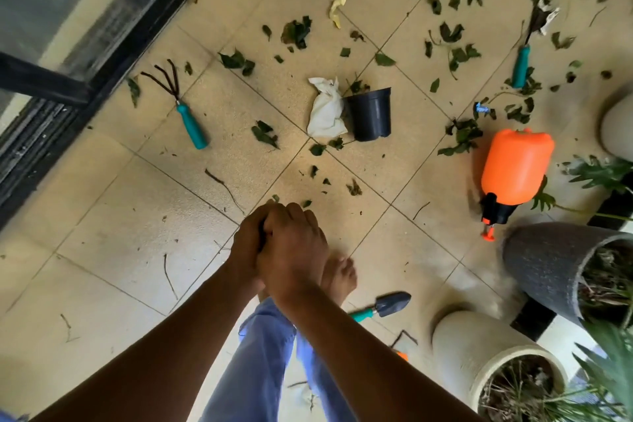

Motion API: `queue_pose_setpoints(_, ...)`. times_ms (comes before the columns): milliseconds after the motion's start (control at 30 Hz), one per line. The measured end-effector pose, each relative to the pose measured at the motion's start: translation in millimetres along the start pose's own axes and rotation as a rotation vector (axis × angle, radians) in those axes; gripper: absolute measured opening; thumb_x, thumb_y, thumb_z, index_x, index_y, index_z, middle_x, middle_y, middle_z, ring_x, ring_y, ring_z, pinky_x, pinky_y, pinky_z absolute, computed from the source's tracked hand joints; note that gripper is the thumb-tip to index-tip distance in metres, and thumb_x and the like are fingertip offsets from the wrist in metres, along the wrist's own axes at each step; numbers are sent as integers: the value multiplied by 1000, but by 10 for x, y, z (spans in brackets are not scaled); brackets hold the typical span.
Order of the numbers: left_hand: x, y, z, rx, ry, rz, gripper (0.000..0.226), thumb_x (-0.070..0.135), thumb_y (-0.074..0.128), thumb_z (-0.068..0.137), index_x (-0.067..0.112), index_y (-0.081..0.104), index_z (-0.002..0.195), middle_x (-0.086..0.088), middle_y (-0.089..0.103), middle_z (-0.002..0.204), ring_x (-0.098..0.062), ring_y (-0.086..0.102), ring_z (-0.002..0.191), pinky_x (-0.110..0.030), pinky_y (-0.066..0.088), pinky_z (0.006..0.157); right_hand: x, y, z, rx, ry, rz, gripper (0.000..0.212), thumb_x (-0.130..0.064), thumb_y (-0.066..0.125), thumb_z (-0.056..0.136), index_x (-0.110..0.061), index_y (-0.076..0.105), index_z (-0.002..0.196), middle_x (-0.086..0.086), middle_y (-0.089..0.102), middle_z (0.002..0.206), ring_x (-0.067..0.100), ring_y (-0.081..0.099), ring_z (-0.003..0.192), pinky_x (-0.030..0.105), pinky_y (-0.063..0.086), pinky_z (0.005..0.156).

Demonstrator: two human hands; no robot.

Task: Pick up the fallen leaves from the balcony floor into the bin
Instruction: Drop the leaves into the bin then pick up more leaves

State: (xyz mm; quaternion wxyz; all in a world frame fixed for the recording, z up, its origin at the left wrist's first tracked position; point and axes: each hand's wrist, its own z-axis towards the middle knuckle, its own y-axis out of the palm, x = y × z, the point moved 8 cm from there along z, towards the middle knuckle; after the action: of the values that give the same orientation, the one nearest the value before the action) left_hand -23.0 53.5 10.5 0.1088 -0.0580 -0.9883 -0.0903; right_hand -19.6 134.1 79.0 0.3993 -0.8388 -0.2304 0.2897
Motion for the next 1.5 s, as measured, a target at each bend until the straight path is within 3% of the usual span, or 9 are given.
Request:
queue_pose_setpoints(100, 0, -247, 143, 120, -32, 100, 22, 31, 44, 107, 19, 58, 94, 1, 57, 83, 0, 59, 39, -17, 47, 35, -65, 163, 4, -7, -60, 152, 19, -4, 63, 70, -19, 65, 82, -3, 63, 77, 20, 58, 74, 25, 34, 60)
queue_pose_setpoints(200, 18, -570, 412, 224, -68, 2, 23, 25, 53, 103, 16, 54, 81, -2, 55, 61, -11, 51, 34, -17, 37, 32, 110, 439, 165, -208, -29, 458, 26, -4, 61, 79, -26, 71, 89, -9, 72, 86, 10, 66, 79, 25, 51, 68)
queue_pose_setpoints(367, -43, -459, 540, 65, -88, 80, 46, 20, 44, 103, 22, 33, 59, 7, 37, 40, -1, 35, 28, -13, 27, 36, 957, 907, 803, -125, 80, 242, 35, -7, 56, 85, -29, 66, 109, -3, 72, 105, 14, 66, 91, 36, 56, 76)
queue_pose_setpoints(533, -81, -766, 1038, 81, -221, 111, 44, 35, 52, 102, 22, 40, 62, 2, 33, 60, -6, 32, 33, -12, 18, 29, 2156, 2080, 1300, -243, 180, -185, 46, -72, 43, 79, -54, 42, 122, -5, 51, 115, 35, 61, 94, 51, 46, 83)
queue_pose_setpoints(733, -352, -629, 1323, 51, -266, 77, 45, 37, 54, 102, 21, 43, 62, 3, 41, 50, -7, 33, 33, -10, 18, 29, 1491, 1878, 1396, -271, -193, -178, 29, -1, 56, 91, -12, 58, 117, 19, 48, 123, 37, 61, 92, 40, 53, 77)
queue_pose_setpoints(833, -423, -510, 1355, 51, -280, 59, 43, 37, 57, 100, 20, 42, 63, 2, 41, 52, -8, 32, 34, -10, 17, 30, 1546, 1809, 1419, -285, -202, -125, 14, -4, 57, 92, -12, 63, 102, 14, 54, 116, 33, 61, 90, 36, 49, 74)
queue_pose_setpoints(1033, -390, -226, 1368, 75, -254, 110, 41, 34, 61, 99, 17, 45, 65, -1, 42, 56, -9, 33, 37, -11, 18, 31, 2192, 1035, 1647, 107, 67, -197, 12, -27, 77, 82, -25, 71, 92, 2, 49, 127, 28, 46, 117, 42, 47, 88)
queue_pose_setpoints(1367, -166, 210, 1607, 18, -228, 143, 41, 36, 61, 98, 20, 44, 65, 2, 43, 55, -8, 34, 38, -11, 18, 31, 2482, 1087, 1952, -105, 71, -119, 18, 2, 64, 85, -4, 67, 101, 16, 62, 104, 29, 62, 91, 25, 35, 69)
queue_pose_setpoints(1500, -134, 282, 1644, 10, -226, 136, 41, 36, 60, 99, 20, 44, 65, 2, 43, 55, -9, 34, 39, -12, 19, 31, 2107, 938, 2093, -18, -116, 11, 42, 11, 60, 82, -9, 55, 118, 13, 58, 104, 25, 60, 84, 28, 48, 67)
